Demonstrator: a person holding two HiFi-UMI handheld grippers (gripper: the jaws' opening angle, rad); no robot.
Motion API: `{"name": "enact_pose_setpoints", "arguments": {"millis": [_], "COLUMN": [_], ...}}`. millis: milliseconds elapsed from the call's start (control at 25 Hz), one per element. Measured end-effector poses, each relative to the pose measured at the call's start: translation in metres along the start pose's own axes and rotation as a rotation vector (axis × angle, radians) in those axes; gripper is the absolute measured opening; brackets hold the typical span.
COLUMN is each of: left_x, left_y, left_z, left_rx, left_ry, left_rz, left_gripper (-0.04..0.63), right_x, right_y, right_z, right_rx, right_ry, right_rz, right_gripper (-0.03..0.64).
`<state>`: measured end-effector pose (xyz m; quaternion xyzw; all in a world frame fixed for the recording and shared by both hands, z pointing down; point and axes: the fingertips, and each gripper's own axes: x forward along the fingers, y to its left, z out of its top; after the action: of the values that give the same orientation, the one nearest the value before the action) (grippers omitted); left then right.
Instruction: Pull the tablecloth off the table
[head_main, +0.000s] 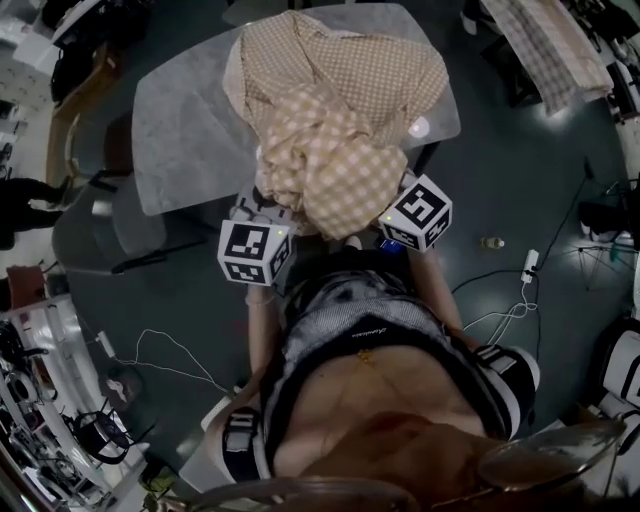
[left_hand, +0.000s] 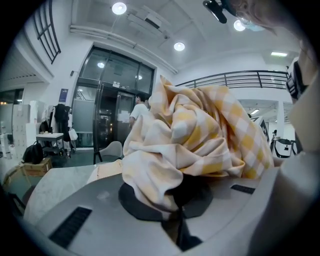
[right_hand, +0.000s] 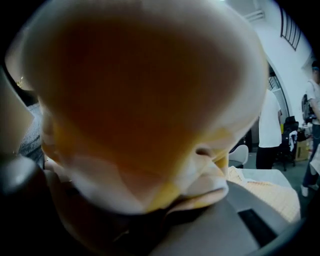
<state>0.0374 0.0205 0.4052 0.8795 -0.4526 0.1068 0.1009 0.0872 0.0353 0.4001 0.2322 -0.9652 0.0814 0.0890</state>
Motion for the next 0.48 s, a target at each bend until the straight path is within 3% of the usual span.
{"name": "enact_pose_setpoints", "arguments": {"millis": [240,480], "left_x": [-0.011,-0.029], "left_y": [-0.029,-0.03], "left_z": [-0.016,-0.022], "left_rx": [-0.029,-0.028], "left_ry": [0.009,0.019], "left_rz": [0.036,0.025], "left_gripper": [0.018,0.018], "right_x": [-0.023,-0.021], "right_y": [0.016,0.034], "right_z": [-0.018,-0.02], "right_rx": [0.004,0.004], "right_ry": [0.044,0.045], "right_rz": [0.042,0.05], "right_gripper": [0.141,0.141]}}
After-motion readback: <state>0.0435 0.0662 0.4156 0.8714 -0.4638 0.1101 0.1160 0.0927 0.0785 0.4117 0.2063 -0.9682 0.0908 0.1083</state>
